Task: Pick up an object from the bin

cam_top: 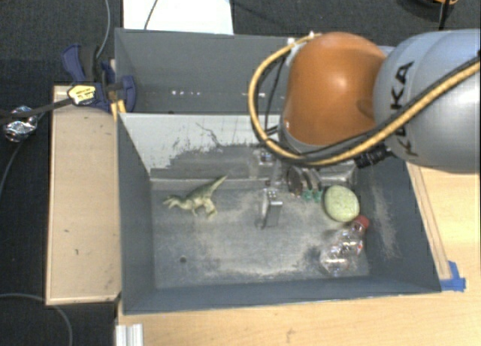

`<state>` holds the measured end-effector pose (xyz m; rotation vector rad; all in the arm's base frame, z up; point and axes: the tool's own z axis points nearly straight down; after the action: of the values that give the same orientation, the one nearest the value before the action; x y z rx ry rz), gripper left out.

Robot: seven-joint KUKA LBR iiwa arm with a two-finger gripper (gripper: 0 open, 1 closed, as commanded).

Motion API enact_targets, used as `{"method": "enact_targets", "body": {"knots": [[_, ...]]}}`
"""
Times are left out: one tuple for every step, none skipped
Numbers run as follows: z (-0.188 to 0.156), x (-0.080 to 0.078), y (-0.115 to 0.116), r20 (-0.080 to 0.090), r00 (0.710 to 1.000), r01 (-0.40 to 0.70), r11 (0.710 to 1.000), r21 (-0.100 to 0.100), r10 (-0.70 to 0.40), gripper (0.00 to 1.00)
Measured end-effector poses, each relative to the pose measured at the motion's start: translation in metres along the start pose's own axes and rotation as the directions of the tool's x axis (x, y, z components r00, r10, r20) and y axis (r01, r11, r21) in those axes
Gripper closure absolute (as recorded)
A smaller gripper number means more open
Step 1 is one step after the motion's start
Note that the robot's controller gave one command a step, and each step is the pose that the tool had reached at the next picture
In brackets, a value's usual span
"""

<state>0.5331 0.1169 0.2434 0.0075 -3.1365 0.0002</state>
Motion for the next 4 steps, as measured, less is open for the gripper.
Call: {"method": "enact_targets", "body": {"knots": [[-0.005, -0.001, -0.001, 0.008, 1.000, -0.004, 1.000, -0.001, 0.004, 0.00], [0.052, -0.020, 0.022, 0.013, 0.998, 0.056, 0.998, -0.002, -0.056, 0.00], [0.082, -0.049, 0.069, 0.008, 0.981, 0.194, 0.981, 0.000, -0.194, 0.00], [0.108, -0.057, 0.071, 0.016, 0.966, 0.259, 0.966, 0.000, -0.258, 0.00]]}}
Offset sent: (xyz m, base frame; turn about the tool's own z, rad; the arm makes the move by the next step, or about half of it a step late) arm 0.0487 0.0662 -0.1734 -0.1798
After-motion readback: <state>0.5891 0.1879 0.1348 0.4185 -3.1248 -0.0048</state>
